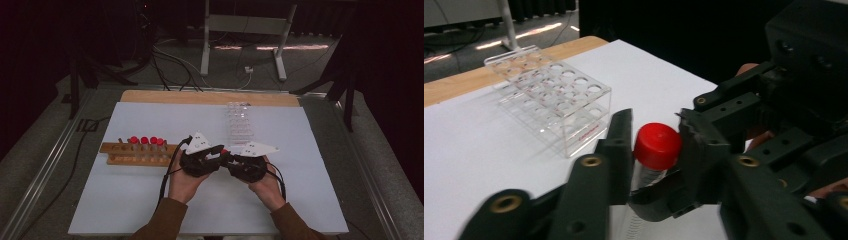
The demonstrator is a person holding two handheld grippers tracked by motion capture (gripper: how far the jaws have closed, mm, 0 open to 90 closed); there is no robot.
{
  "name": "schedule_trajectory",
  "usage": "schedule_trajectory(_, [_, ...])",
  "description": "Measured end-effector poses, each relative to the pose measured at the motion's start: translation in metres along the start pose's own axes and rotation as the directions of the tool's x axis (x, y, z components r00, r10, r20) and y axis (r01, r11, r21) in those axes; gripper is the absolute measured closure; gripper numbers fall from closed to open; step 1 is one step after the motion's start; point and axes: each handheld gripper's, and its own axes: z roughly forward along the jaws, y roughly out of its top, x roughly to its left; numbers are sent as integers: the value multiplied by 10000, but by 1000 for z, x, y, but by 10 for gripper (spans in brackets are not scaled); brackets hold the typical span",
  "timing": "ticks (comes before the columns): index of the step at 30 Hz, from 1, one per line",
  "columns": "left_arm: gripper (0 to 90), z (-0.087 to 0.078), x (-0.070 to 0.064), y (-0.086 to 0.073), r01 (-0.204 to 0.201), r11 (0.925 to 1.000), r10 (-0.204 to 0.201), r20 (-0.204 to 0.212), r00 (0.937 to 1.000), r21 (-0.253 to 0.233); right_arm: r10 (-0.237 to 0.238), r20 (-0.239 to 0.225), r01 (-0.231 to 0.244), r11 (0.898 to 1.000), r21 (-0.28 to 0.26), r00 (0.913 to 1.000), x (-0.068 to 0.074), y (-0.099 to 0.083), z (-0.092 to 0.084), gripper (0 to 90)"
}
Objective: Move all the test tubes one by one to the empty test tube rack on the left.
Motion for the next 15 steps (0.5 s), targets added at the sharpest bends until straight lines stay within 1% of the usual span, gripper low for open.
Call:
schedule_trajectory(5, [711, -1, 0, 0, 19, 10000, -19, -104, 9999, 2, 35, -66, -35, 10000, -11, 10000, -1, -1, 0, 739])
schedule_trajectory(6, [712, -2, 0, 0, 30, 10000, -30, -210, 9998, -5, 20, -93, -20, 10000, -30, 10000, -1, -1, 0, 728])
schedule_trajectory(7, [712, -2, 1, 0, 79, 10000, -80, -263, 9996, -20, 34, -119, -35, 10000, -77, 9999, -2, -1, -1, 673])
schedule_trajectory(8, [712, -4, 2, 1, 139, 9999, -140, -290, 9995, -48, 85, -130, -87, 9999, -121, 9999, -2, -1, -1, 639])
schedule_trajectory(12, [713, -11, 8, 1, 221, 9997, -227, -545, 9983, -121, 235, -244, -239, 9996, -174, 9994, -6, -1, -4, 456])
schedule_trajectory(15, [713, -19, 13, 0, 314, 9993, -328, -741, 9967, -204, 302, -56, -303, 9993, -213, 9995, -9, -1, -7, 326])
